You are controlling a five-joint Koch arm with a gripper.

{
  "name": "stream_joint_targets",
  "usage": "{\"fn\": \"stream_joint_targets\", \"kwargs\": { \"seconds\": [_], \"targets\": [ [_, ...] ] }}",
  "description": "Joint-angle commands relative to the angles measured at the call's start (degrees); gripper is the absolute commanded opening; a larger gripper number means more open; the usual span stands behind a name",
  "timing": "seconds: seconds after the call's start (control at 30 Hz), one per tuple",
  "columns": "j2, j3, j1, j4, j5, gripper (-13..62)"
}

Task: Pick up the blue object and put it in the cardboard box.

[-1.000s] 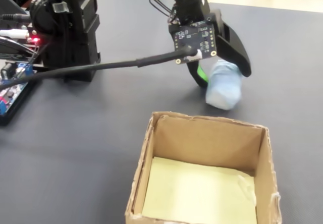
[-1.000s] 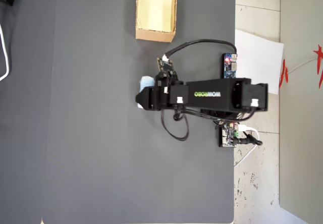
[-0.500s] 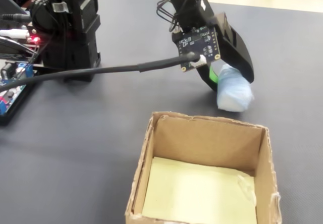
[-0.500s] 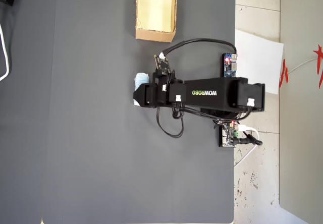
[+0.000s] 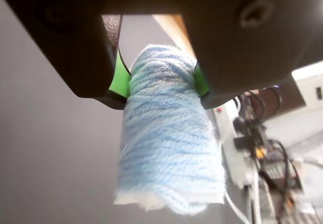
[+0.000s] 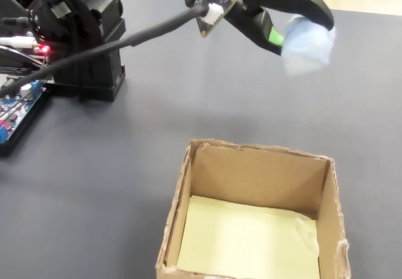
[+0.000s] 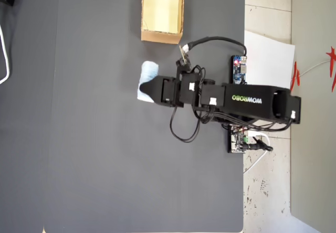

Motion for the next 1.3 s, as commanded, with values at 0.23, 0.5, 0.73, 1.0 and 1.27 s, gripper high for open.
{"fn": "stream_joint_targets", "kwargs": {
  "seconds": [0.23, 0.5, 0.73, 1.0, 1.27],
  "targets": [
    [-8.0, -17.05, 15.38, -6.86, -3.6, 7.7],
    [-23.47, -24.96, 29.79, -7.21, -3.6, 7.7],
    [-24.96, -25.14, 31.46, -7.65, -1.76, 26.5],
    [-22.59, -24.43, 32.87, -12.13, 0.18, 30.1],
    [-15.56, -18.11, 31.11, -17.49, 2.72, 30.8]
  ]
}}
